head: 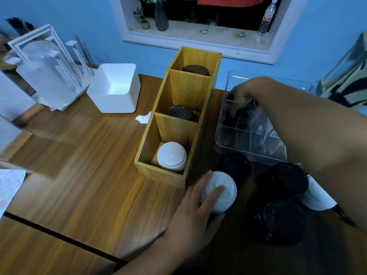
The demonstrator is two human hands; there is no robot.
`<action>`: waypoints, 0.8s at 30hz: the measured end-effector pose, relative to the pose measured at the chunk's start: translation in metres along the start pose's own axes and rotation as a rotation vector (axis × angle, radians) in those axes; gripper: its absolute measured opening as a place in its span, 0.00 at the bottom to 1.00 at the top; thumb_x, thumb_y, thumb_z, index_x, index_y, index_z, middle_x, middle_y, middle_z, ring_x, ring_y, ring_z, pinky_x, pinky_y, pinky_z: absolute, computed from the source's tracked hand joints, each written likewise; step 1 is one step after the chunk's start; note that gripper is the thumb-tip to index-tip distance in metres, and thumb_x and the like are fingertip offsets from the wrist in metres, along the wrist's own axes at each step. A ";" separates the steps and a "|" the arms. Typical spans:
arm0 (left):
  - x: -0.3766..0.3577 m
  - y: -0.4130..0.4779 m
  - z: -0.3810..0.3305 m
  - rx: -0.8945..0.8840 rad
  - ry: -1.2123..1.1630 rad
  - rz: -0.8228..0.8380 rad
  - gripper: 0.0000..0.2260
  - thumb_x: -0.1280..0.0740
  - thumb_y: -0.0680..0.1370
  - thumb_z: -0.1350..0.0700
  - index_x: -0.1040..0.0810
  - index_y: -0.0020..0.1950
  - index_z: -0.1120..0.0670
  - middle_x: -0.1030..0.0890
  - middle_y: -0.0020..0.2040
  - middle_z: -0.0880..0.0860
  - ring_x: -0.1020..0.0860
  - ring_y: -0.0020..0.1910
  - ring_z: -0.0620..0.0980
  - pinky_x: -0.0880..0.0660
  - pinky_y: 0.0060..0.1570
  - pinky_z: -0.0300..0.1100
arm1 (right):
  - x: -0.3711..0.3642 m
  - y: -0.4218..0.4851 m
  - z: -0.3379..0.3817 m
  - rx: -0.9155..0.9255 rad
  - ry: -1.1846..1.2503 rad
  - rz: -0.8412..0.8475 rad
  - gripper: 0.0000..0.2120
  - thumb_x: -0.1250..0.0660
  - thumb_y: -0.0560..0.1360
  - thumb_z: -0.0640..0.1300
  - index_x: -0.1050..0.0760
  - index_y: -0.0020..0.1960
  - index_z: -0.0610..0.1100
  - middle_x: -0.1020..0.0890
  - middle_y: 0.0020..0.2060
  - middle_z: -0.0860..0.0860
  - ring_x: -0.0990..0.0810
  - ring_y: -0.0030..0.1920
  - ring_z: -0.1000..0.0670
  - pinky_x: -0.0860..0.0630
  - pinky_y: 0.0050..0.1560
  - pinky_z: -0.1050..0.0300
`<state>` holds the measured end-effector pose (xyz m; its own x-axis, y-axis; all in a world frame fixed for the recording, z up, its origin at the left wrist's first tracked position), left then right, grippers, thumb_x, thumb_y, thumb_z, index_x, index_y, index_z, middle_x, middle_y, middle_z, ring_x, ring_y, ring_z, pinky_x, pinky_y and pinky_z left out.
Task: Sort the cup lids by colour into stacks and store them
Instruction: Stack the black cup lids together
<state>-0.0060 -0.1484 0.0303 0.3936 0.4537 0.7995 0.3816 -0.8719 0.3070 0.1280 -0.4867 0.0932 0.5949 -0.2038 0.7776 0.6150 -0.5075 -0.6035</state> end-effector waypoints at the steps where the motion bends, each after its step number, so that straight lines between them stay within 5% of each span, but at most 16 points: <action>1: -0.001 0.000 0.000 -0.002 0.002 0.008 0.27 0.32 0.80 0.44 0.36 0.78 0.46 0.48 0.83 0.51 0.45 0.81 0.47 0.38 0.71 0.37 | -0.001 0.003 -0.002 0.011 -0.026 0.013 0.27 0.26 0.72 0.58 0.25 0.66 0.47 0.24 0.64 0.46 0.23 0.57 0.39 0.24 0.47 0.47; 5: -0.002 0.000 0.000 -0.008 -0.015 0.018 0.27 0.33 0.81 0.44 0.37 0.78 0.46 0.49 0.83 0.50 0.46 0.81 0.47 0.39 0.71 0.37 | -0.005 0.003 -0.003 0.006 0.016 0.006 0.33 0.27 0.73 0.59 0.29 0.73 0.46 0.26 0.69 0.44 0.24 0.62 0.39 0.23 0.53 0.45; 8: -0.003 0.000 0.001 -0.010 -0.035 0.019 0.27 0.33 0.81 0.44 0.37 0.78 0.46 0.50 0.84 0.49 0.45 0.81 0.48 0.35 0.71 0.40 | -0.003 0.004 -0.005 0.009 0.112 0.033 0.28 0.34 0.79 0.60 0.27 0.71 0.43 0.24 0.66 0.42 0.21 0.62 0.38 0.21 0.58 0.40; 12: -0.004 0.000 0.002 -0.011 -0.073 0.010 0.27 0.32 0.81 0.45 0.37 0.77 0.46 0.48 0.83 0.50 0.43 0.81 0.50 0.28 0.70 0.46 | 0.020 -0.011 -0.009 0.004 0.270 -0.079 0.18 0.40 0.82 0.50 0.27 0.66 0.39 0.18 0.50 0.36 0.15 0.46 0.35 0.16 0.45 0.39; 15: -0.004 0.000 0.003 -0.007 -0.124 -0.009 0.27 0.31 0.81 0.44 0.36 0.76 0.46 0.46 0.83 0.51 0.41 0.80 0.51 0.25 0.68 0.50 | 0.043 -0.052 -0.010 0.066 0.392 -0.286 0.13 0.38 0.81 0.46 0.27 0.62 0.42 0.22 0.50 0.42 0.19 0.44 0.41 0.20 0.42 0.51; 19: -0.001 0.001 0.005 -0.003 -0.155 -0.028 0.25 0.32 0.81 0.43 0.34 0.75 0.46 0.45 0.82 0.49 0.41 0.80 0.50 0.26 0.68 0.51 | 0.031 -0.130 -0.026 0.192 0.887 -0.558 0.15 0.36 0.78 0.43 0.23 0.63 0.52 0.19 0.51 0.51 0.21 0.47 0.51 0.24 0.47 0.59; 22: 0.001 0.002 0.003 -0.009 -0.164 -0.042 0.23 0.34 0.81 0.42 0.33 0.74 0.46 0.44 0.82 0.49 0.41 0.80 0.48 0.27 0.70 0.49 | -0.024 -0.194 -0.036 0.262 1.315 -0.639 0.18 0.33 0.73 0.44 0.21 0.61 0.58 0.16 0.58 0.50 0.19 0.60 0.46 0.23 0.64 0.44; 24: 0.001 0.003 0.003 -0.011 -0.183 -0.038 0.22 0.34 0.81 0.42 0.33 0.74 0.46 0.44 0.82 0.49 0.41 0.79 0.48 0.28 0.70 0.49 | -0.074 -0.229 -0.038 0.246 1.625 -0.647 0.19 0.35 0.76 0.39 0.20 0.64 0.53 0.16 0.59 0.43 0.19 0.61 0.39 0.26 0.67 0.37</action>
<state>-0.0016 -0.1499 0.0305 0.5246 0.5118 0.6804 0.3905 -0.8548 0.3419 -0.0763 -0.3872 0.1805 -0.7271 -0.6673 0.1618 0.6696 -0.7412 -0.0476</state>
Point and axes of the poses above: each hand's wrist, its own y-axis towards the middle knuckle, its own x-axis out of the back of the hand, z = x × y, the point moved 7 cm from there along y, towards the middle knuckle
